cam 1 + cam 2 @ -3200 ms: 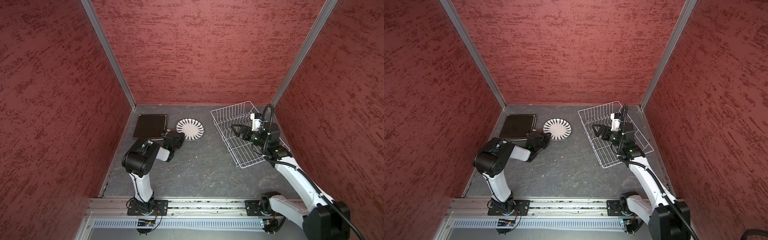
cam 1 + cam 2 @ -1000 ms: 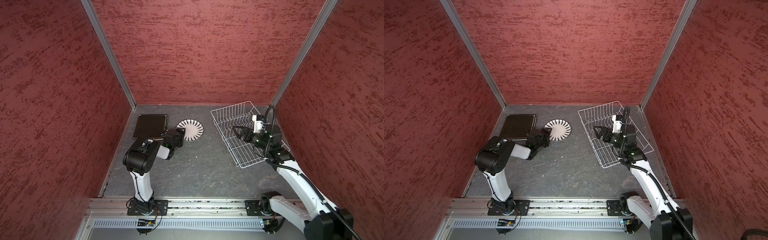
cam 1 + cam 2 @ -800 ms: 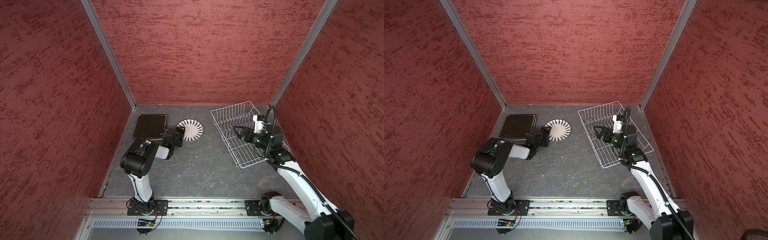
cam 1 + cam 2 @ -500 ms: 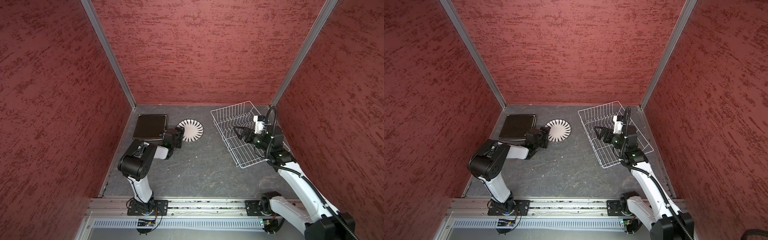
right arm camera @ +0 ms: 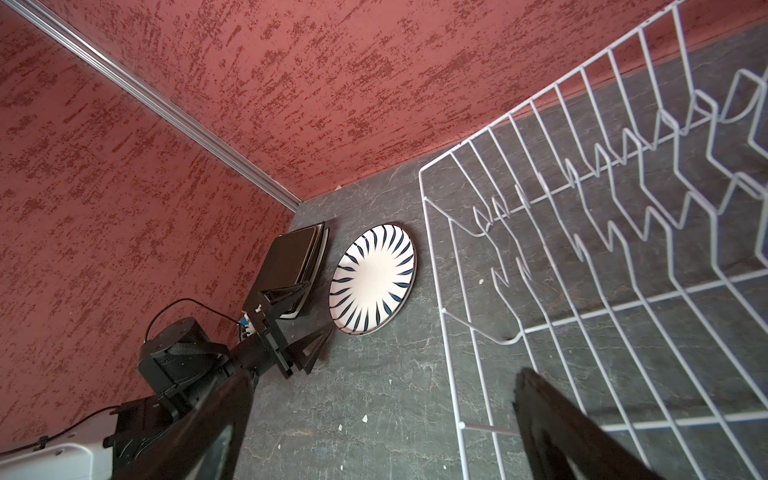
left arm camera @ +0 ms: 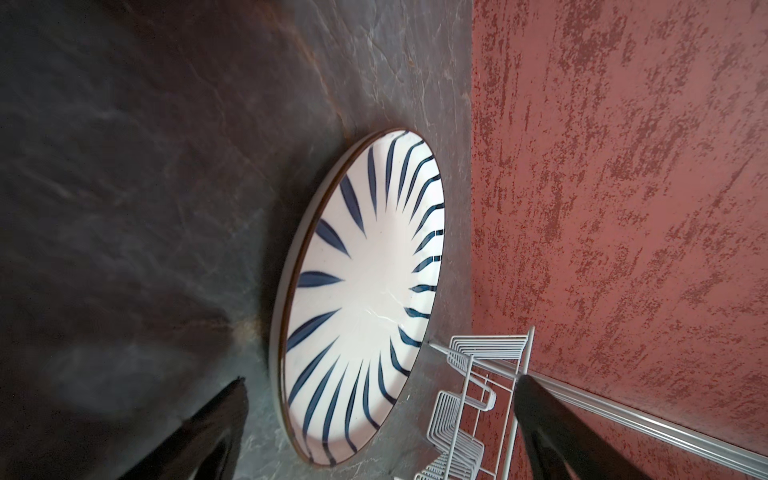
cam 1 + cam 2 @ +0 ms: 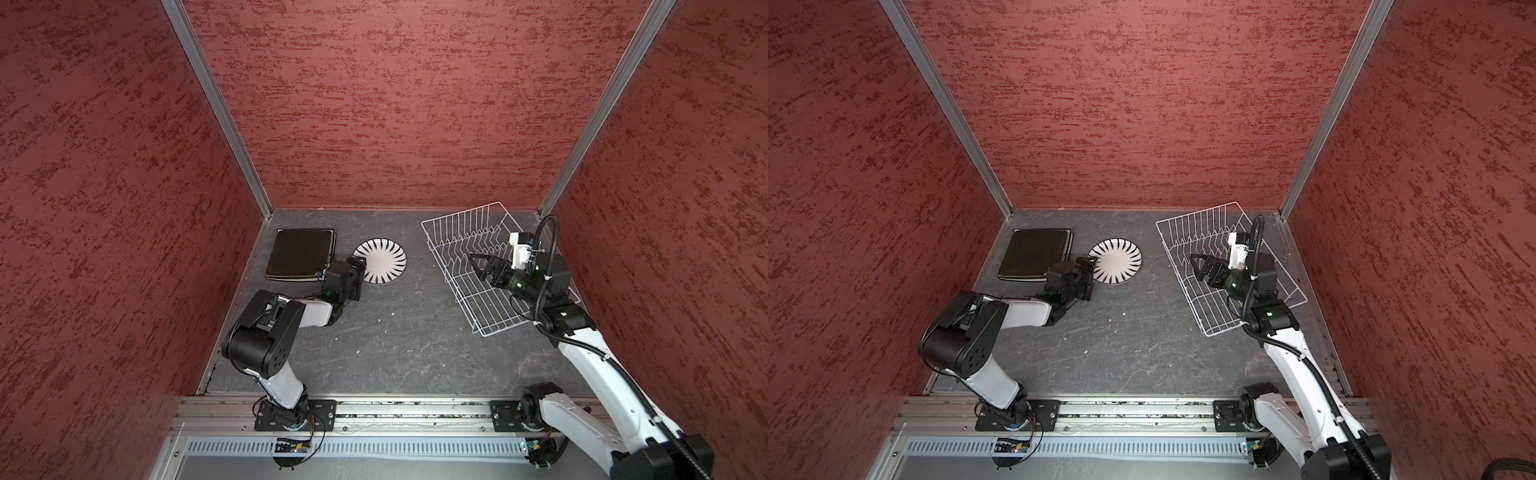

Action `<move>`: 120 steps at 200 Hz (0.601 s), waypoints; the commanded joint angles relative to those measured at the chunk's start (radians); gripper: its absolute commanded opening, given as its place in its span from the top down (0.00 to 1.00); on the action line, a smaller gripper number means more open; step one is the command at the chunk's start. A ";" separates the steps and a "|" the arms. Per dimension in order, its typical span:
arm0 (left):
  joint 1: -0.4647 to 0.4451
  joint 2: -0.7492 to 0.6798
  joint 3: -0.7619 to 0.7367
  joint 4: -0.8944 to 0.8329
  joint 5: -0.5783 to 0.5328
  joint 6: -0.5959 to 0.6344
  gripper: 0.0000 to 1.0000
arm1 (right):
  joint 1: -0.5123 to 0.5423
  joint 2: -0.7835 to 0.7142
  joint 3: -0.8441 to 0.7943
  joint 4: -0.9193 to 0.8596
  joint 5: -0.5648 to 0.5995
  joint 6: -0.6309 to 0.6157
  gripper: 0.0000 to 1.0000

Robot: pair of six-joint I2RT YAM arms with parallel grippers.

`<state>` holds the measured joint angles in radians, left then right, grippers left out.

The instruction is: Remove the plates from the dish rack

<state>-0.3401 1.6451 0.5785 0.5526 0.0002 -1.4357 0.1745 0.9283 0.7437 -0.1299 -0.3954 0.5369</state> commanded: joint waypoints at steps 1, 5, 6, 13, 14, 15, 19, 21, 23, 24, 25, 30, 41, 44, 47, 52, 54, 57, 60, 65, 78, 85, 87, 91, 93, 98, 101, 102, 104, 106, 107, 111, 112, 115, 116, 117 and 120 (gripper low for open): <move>-0.016 -0.061 -0.029 -0.048 -0.026 0.029 0.00 | -0.006 -0.020 -0.012 -0.020 0.036 -0.023 0.01; -0.022 -0.076 -0.031 -0.065 -0.035 0.041 0.01 | -0.007 -0.021 -0.013 -0.025 0.043 -0.024 0.01; -0.024 -0.081 -0.031 -0.083 -0.037 0.042 0.01 | -0.007 -0.022 -0.013 -0.025 0.045 -0.025 0.01; -0.036 -0.108 -0.035 -0.126 -0.049 0.063 0.01 | -0.006 -0.022 -0.011 -0.037 0.060 -0.029 0.01; -0.037 -0.112 -0.036 -0.130 -0.050 0.066 0.01 | -0.007 -0.022 -0.011 -0.039 0.063 -0.030 0.01; -0.040 -0.116 -0.037 -0.132 -0.050 0.069 0.01 | -0.007 -0.022 -0.012 -0.041 0.065 -0.030 0.01; -0.044 -0.133 -0.040 -0.146 -0.055 0.080 0.00 | -0.007 -0.022 -0.009 -0.050 0.075 -0.033 0.01; -0.045 -0.141 -0.043 -0.152 -0.057 0.084 0.00 | -0.007 -0.022 -0.009 -0.053 0.080 -0.035 0.01; -0.048 -0.147 -0.046 -0.158 -0.059 0.087 0.00 | -0.006 -0.022 -0.009 -0.055 0.085 -0.036 0.01; -0.049 -0.151 -0.048 -0.162 -0.061 0.089 0.00 | -0.006 -0.022 -0.009 -0.056 0.087 -0.036 0.01; -0.050 -0.157 -0.049 -0.166 -0.062 0.090 0.01 | -0.006 -0.023 -0.009 -0.057 0.089 -0.037 0.01; -0.055 -0.179 -0.057 -0.179 -0.069 0.098 0.01 | -0.006 -0.023 -0.011 -0.063 0.101 -0.041 0.01; -0.059 -0.225 -0.077 -0.200 -0.078 0.123 0.01 | -0.006 -0.026 -0.013 -0.072 0.130 -0.045 0.01; -0.060 -0.237 -0.081 -0.211 -0.080 0.128 0.00 | -0.006 -0.026 -0.013 -0.074 0.138 -0.048 0.01; -0.060 -0.249 -0.082 -0.224 -0.081 0.137 0.00 | -0.006 -0.027 -0.015 -0.076 0.147 -0.051 0.01; -0.059 -0.271 -0.083 -0.242 -0.083 0.154 0.01 | -0.007 -0.030 -0.016 -0.076 0.162 -0.054 0.01; -0.058 -0.279 -0.084 -0.246 -0.082 0.163 0.01 | -0.007 -0.031 -0.018 -0.076 0.167 -0.057 0.01; -0.057 -0.290 -0.085 -0.251 -0.080 0.180 0.01 | -0.007 -0.032 -0.019 -0.077 0.177 -0.059 0.01; -0.055 -0.300 -0.083 -0.255 -0.075 0.196 0.01 | -0.007 -0.033 -0.022 -0.076 0.187 -0.062 0.01; -0.052 -0.318 -0.079 -0.270 -0.063 0.231 0.01 | -0.006 -0.035 -0.024 -0.075 0.210 -0.065 0.01; -0.041 -0.357 -0.033 -0.350 -0.036 0.346 0.01 | -0.007 -0.044 -0.038 -0.062 0.269 -0.077 0.01; -0.037 -0.374 -0.001 -0.401 -0.023 0.422 0.01 | -0.006 -0.050 -0.049 -0.050 0.295 -0.087 0.01; -0.035 -0.380 0.009 -0.418 -0.020 0.441 0.01 | -0.006 -0.053 -0.052 -0.046 0.301 -0.090 0.01; -0.034 -0.390 0.027 -0.446 -0.020 0.478 0.01 | -0.007 -0.057 -0.059 -0.038 0.324 -0.095 0.01; -0.033 -0.395 0.037 -0.462 -0.020 0.496 0.01 | -0.007 -0.060 -0.062 -0.034 0.332 -0.097 0.01; -0.033 -0.408 0.056 -0.486 -0.021 0.543 0.01 | -0.008 -0.065 -0.070 -0.023 0.359 -0.103 0.01; -0.033 -0.414 0.066 -0.493 -0.019 0.573 0.01 | -0.008 -0.069 -0.076 -0.014 0.373 -0.107 0.01; -0.033 -0.417 0.069 -0.497 -0.019 0.582 0.00 | -0.007 -0.071 -0.078 -0.011 0.377 -0.109 0.01; -0.033 -0.422 0.073 -0.501 -0.021 0.601 0.00 | -0.009 -0.074 -0.081 -0.007 0.385 -0.112 0.01; -0.033 -0.425 0.079 -0.505 -0.021 0.618 0.00 | -0.008 -0.076 -0.084 0.000 0.392 -0.115 0.01; -0.033 -0.428 0.081 -0.507 -0.021 0.626 0.00 | -0.009 -0.077 -0.087 0.004 0.396 -0.116 0.01; -0.033 -0.438 0.089 -0.513 -0.025 0.656 0.00 | -0.009 -0.082 -0.098 0.018 0.413 -0.123 0.01; -0.033 -0.440 0.090 -0.514 -0.025 0.662 0.01 | -0.009 -0.083 -0.100 0.022 0.416 -0.125 0.01; -0.031 -0.447 0.095 -0.518 -0.030 0.681 0.01 | -0.010 -0.086 -0.109 0.035 0.425 -0.132 0.01; -0.030 -0.450 0.097 -0.518 -0.031 0.688 0.01 | -0.010 -0.088 -0.111 0.040 0.428 -0.135 0.01; -0.030 -0.452 0.097 -0.519 -0.032 0.694 0.01 | -0.010 -0.089 -0.114 0.045 0.431 -0.137 0.01; -0.029 -0.459 0.102 -0.520 -0.036 0.713 0.00 | -0.010 -0.091 -0.123 0.059 0.440 -0.141 0.01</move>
<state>-0.3756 1.2457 0.6239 0.1371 -0.0296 -0.9974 0.1722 0.8696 0.6659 -0.1669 -0.1051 0.4561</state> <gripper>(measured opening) 0.995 0.989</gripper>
